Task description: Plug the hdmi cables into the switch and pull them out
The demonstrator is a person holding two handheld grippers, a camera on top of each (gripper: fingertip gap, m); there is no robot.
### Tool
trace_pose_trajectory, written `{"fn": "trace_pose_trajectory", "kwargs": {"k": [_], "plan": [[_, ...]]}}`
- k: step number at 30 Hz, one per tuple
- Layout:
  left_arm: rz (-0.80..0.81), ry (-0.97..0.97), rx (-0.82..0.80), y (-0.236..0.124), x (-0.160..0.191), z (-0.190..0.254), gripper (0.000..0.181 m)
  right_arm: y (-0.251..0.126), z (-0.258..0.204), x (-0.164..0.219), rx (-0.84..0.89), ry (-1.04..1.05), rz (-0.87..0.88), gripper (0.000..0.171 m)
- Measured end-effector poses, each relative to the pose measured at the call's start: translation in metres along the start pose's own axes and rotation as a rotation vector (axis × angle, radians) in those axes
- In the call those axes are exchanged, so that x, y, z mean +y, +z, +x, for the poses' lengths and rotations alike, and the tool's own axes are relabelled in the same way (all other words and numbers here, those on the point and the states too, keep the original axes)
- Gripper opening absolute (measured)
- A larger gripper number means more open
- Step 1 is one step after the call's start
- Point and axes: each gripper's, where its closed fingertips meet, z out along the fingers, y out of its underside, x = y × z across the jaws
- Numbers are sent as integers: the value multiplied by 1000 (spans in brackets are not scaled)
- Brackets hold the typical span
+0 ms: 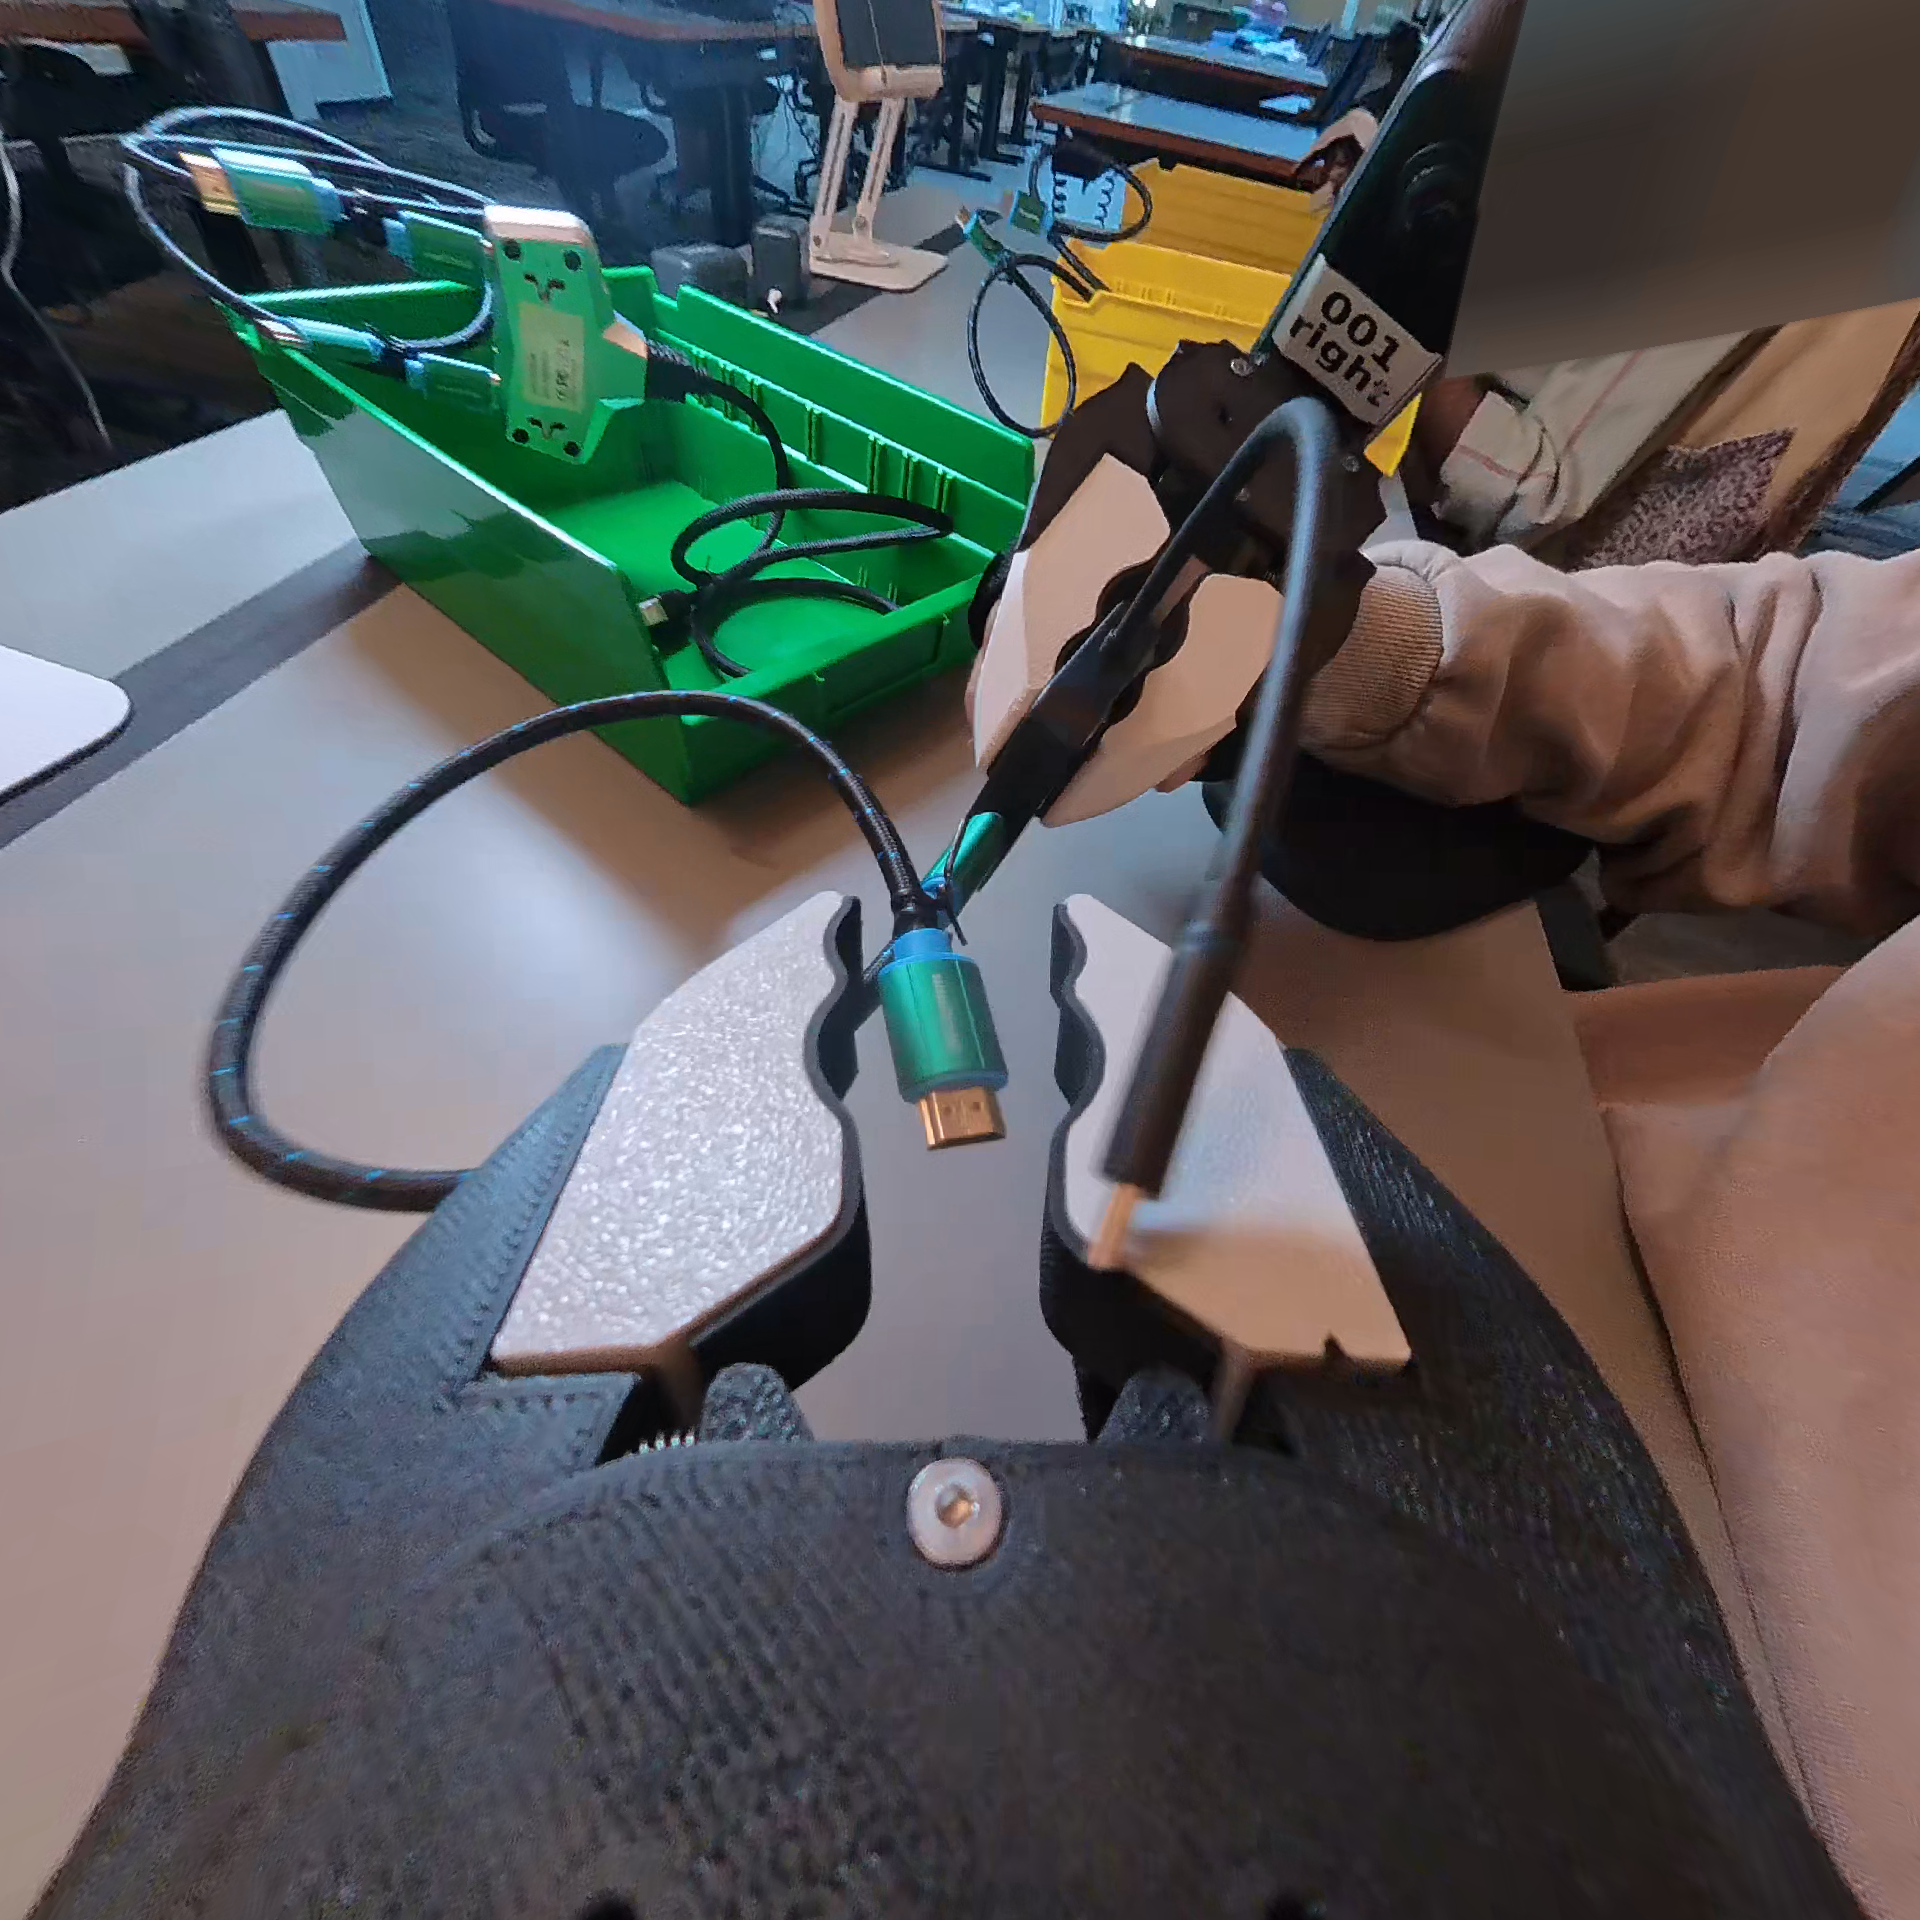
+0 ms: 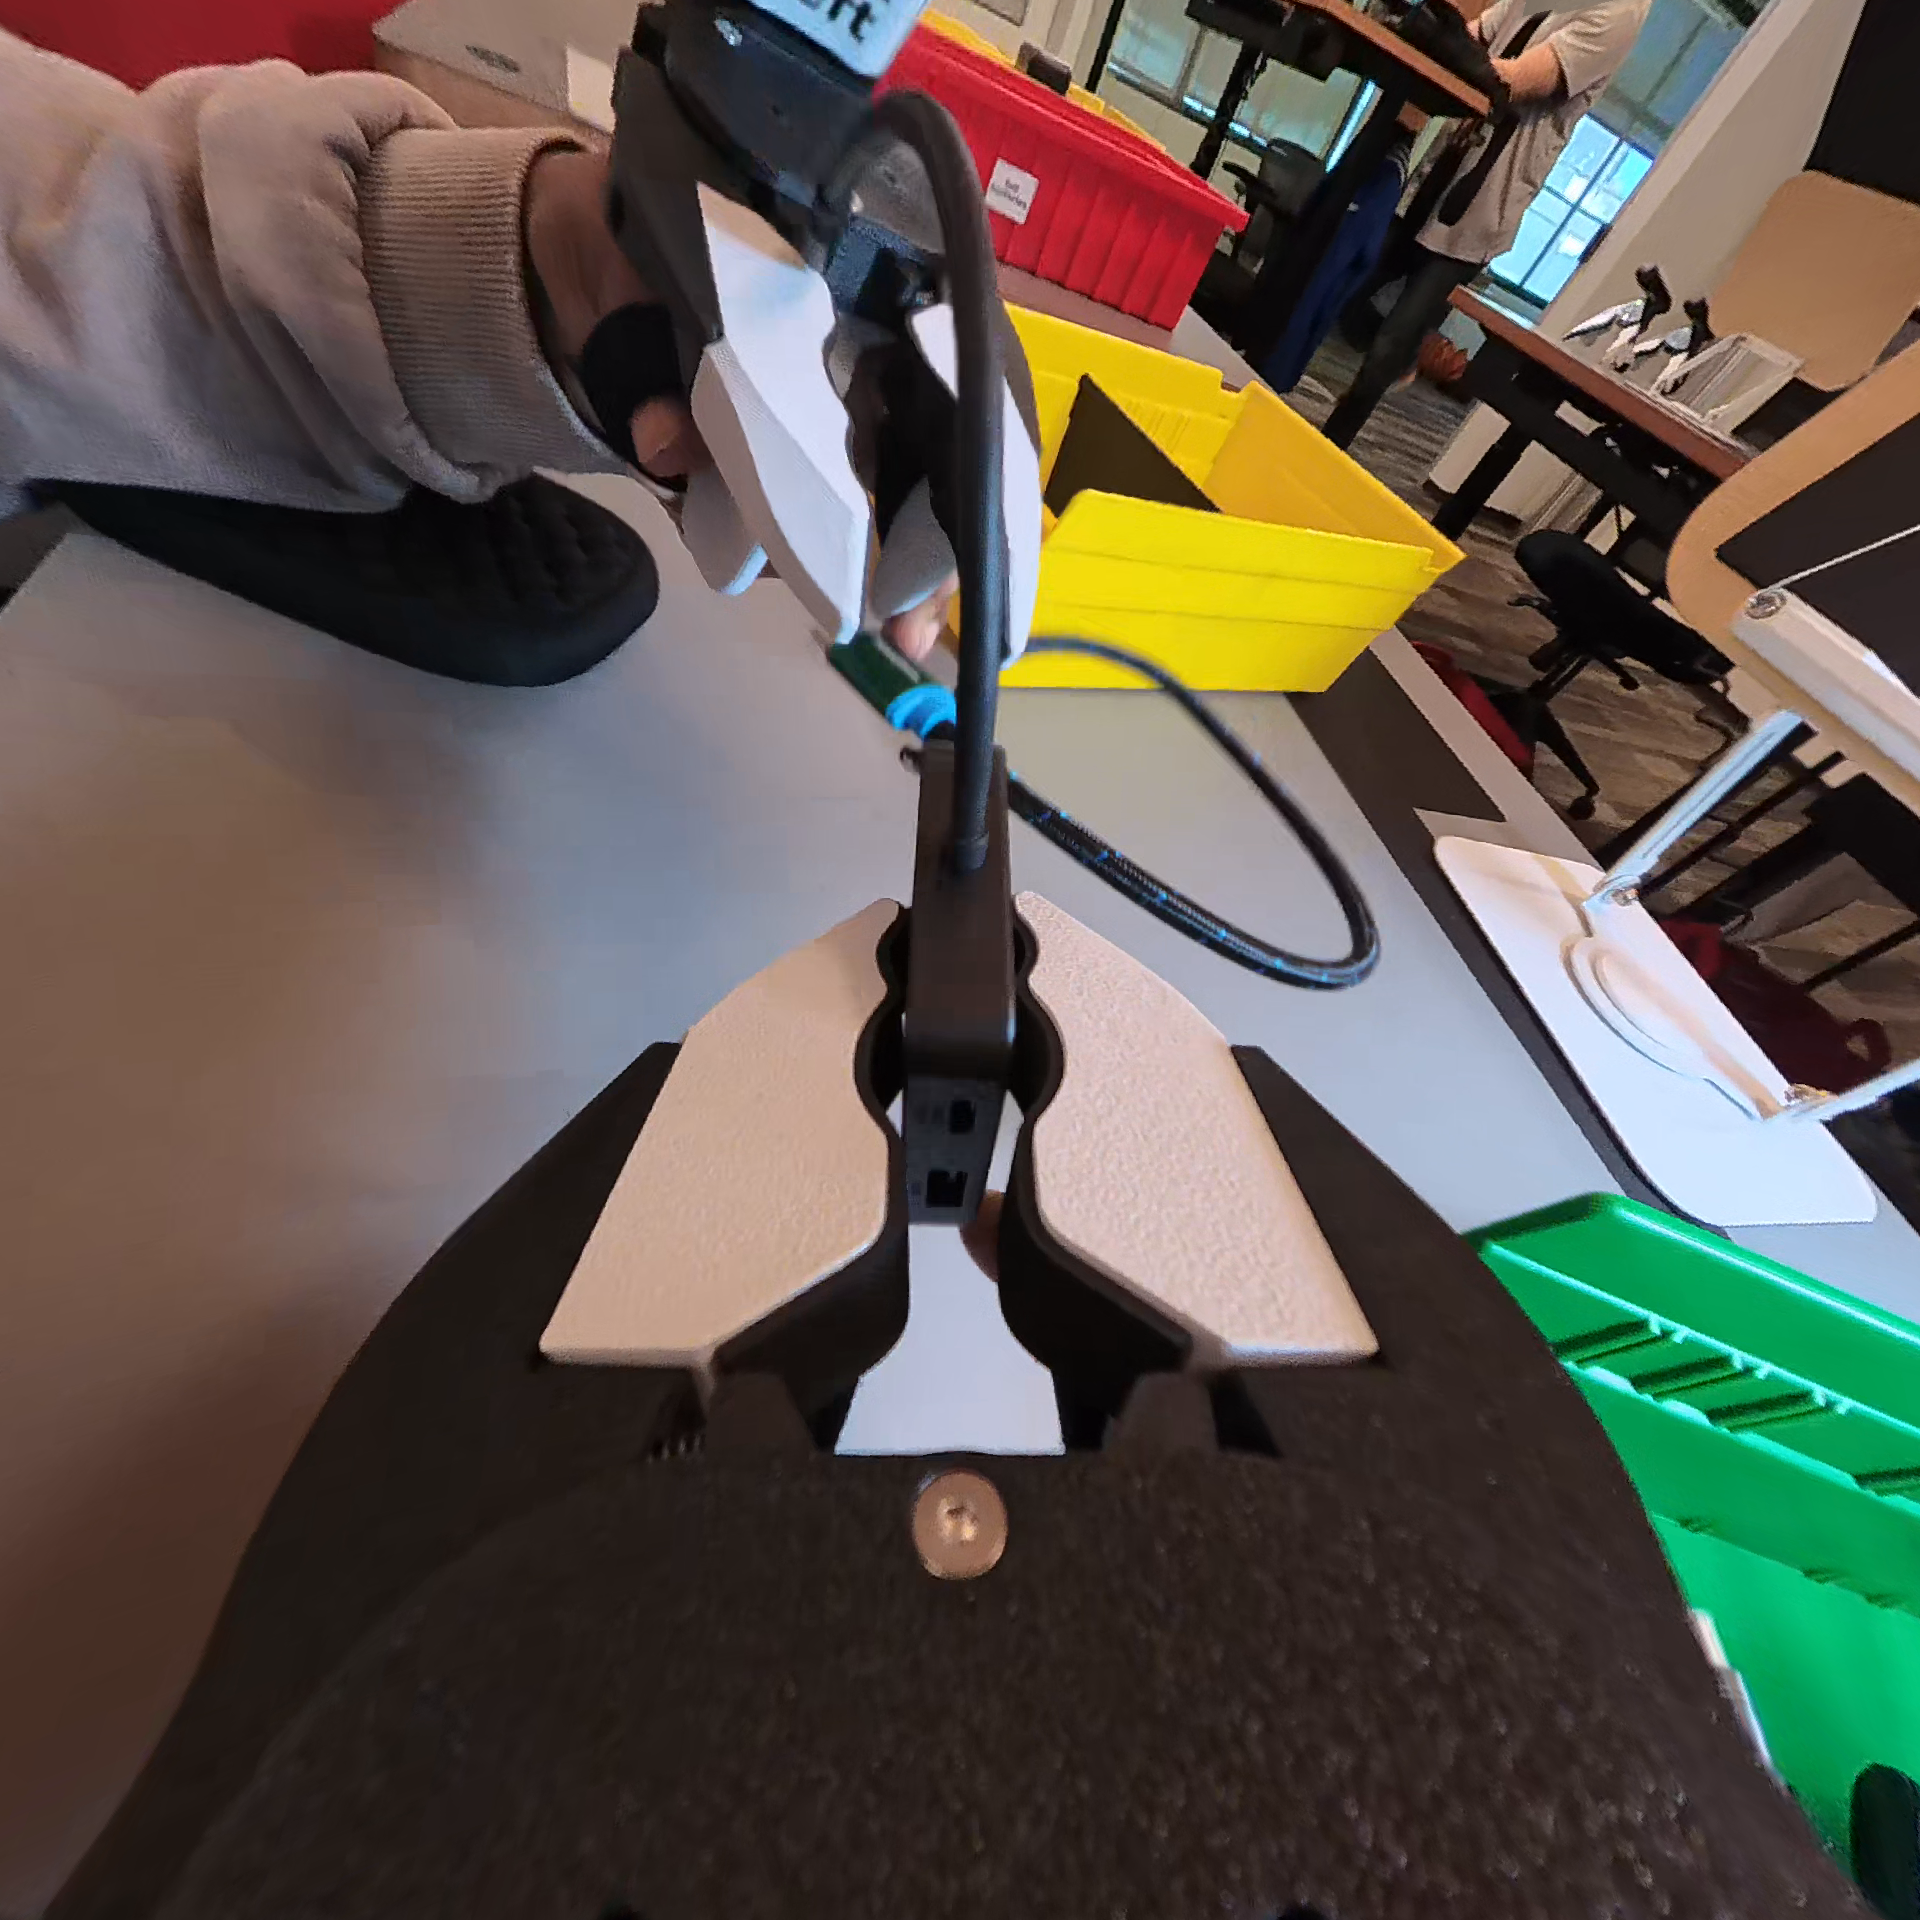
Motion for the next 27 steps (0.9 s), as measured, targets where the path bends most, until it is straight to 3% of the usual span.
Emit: {"fn": "trace_pose_trajectory", "kwargs": {"k": [6,12,18,21,24,25,27], "plan": [[31,5,-8,-18,2,-9,35,-9,8,-7,23,25,51,14],[-96,6,64,-6,30,-1,36,-13,9,-16,11,53,108,14],[-224,-27,163,15,65,12,39,-34,18,-51,7,194,357,13],[-32,-129,227,36,39,26,46,-52,21,-79,-32,318,587,14],[264,-145,231,41,-12,38,50,-39,11,-75,-94,372,583,14],[329,-125,216,38,-24,40,46,-27,4,-66,-103,358,519,14],[339,-32,165,32,-26,36,15,-11,-8,-52,-146,336,423,14]]}}
